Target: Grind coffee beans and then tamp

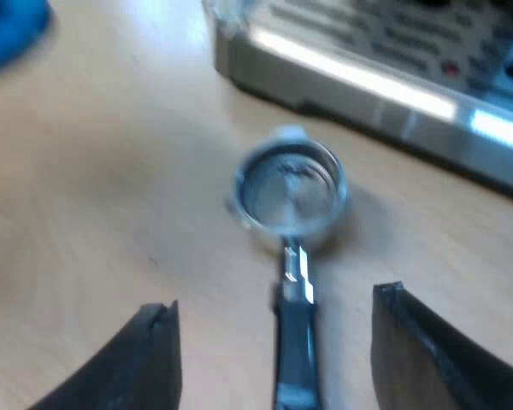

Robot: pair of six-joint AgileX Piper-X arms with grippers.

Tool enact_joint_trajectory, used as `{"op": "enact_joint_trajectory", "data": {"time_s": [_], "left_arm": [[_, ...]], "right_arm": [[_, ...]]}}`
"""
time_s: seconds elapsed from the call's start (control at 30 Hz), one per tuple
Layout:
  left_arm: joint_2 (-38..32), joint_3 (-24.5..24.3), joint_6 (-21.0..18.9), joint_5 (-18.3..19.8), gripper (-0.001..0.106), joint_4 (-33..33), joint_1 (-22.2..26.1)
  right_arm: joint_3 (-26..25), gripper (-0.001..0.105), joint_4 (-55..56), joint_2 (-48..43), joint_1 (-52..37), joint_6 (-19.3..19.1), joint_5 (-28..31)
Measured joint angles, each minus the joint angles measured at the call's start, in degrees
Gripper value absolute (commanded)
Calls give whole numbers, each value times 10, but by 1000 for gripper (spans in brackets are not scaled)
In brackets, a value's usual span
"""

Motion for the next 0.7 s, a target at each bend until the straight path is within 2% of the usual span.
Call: {"op": "enact_joint_trajectory", "data": {"time_s": [0.33,0.5,0.7], "left_arm": [[12,-21,-1,2,10,0,-80],[47,-24,-1,4,10,0,-91],[97,-49,-1,3,10,-1,-91]], "right_arm": [[107,52,-145,0,0,0,7],[132,52,-187,0,0,0,8],[132,52,-198,0,0,0,11]]}}
